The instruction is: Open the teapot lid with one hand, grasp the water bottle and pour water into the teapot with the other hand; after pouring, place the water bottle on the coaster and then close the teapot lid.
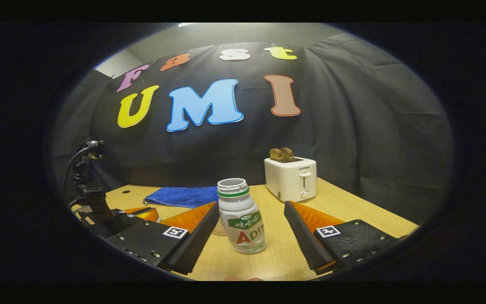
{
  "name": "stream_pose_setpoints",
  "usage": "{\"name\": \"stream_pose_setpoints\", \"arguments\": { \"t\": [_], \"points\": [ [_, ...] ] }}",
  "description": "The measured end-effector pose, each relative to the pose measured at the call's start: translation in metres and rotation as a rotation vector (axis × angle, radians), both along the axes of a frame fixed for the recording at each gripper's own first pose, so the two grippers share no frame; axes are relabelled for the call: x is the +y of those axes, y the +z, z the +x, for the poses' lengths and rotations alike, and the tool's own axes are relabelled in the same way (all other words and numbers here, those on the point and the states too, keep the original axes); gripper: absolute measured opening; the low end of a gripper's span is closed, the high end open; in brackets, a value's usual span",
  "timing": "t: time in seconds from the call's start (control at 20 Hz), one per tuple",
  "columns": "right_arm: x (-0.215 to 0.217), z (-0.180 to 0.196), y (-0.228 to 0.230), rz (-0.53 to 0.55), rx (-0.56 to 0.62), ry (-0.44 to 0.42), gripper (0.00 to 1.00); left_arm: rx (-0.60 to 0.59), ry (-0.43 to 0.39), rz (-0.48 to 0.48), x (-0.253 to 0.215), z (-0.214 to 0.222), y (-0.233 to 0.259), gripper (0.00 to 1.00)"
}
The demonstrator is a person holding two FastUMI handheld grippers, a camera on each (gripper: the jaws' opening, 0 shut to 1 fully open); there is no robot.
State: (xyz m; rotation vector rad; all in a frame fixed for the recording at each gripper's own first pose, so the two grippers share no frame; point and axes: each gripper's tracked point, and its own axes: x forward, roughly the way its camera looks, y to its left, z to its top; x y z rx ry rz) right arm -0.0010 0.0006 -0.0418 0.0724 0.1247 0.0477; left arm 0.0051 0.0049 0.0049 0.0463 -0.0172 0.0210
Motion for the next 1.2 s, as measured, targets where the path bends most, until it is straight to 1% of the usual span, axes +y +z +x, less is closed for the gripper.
{"name": "stream_pose_setpoints", "arguments": {
  "t": [0.05,0.1,0.2,0.25,0.4,0.6,0.65,0.7,0.75,0.8,0.85,0.9,0.95,1.0,1.1,1.15,1.2],
  "points": [
    [0.000,0.000,-0.002,0.005,0.005,0.005,0.95,-0.006,-0.002,-0.002,0.001,-0.002,0.004,0.10],
    [0.001,0.000,-0.005,0.009,0.010,0.010,0.95,-0.019,-0.004,-0.006,0.001,-0.005,0.009,0.14],
    [0.000,0.000,-0.009,0.009,0.019,0.013,0.96,-0.046,-0.015,-0.015,-0.002,-0.011,0.021,0.14],
    [0.000,0.000,-0.010,0.006,0.023,0.013,0.96,-0.053,-0.021,-0.020,-0.003,-0.013,0.028,0.10],
    [0.002,-0.002,-0.014,-0.007,0.027,0.020,0.96,-0.082,-0.049,-0.044,-0.009,-0.025,0.047,0.10],
    [0.005,-0.003,-0.021,-0.015,0.041,0.024,0.96,-0.121,-0.066,-0.060,-0.008,-0.049,0.075,0.11],
    [0.007,-0.002,-0.024,-0.017,0.048,0.027,0.96,-0.128,-0.068,-0.064,-0.007,-0.056,0.081,0.14],
    [0.008,-0.001,-0.027,-0.019,0.052,0.028,0.96,-0.136,-0.071,-0.069,-0.004,-0.063,0.085,0.11],
    [0.009,0.000,-0.030,-0.023,0.058,0.028,0.96,-0.143,-0.072,-0.071,-0.002,-0.070,0.090,0.14],
    [0.010,0.002,-0.032,-0.027,0.065,0.029,0.96,-0.147,-0.071,-0.073,0.000,-0.075,0.092,0.10],
    [0.011,0.003,-0.035,-0.031,0.071,0.030,0.96,-0.146,-0.071,-0.077,0.003,-0.081,0.092,0.14],
    [0.012,0.004,-0.038,-0.033,0.076,0.030,0.96,-0.143,-0.074,-0.085,0.005,-0.086,0.090,0.14],
    [0.013,0.006,-0.041,-0.034,0.084,0.031,0.96,-0.140,-0.076,-0.097,0.008,-0.091,0.089,0.11],
    [0.014,0.008,-0.044,-0.031,0.092,0.031,0.96,-0.136,-0.075,-0.107,0.013,-0.096,0.087,0.14],
    [0.015,0.011,-0.049,-0.028,0.106,0.033,0.96,-0.124,-0.068,-0.118,0.022,-0.104,0.080,0.14],
    [0.016,0.012,-0.052,-0.031,0.112,0.033,0.96,-0.117,-0.065,-0.120,0.027,-0.109,0.076,0.14],
    [0.015,0.014,-0.054,-0.037,0.118,0.033,0.96,-0.110,-0.059,-0.120,0.032,-0.112,0.071,0.10]
  ]
}}
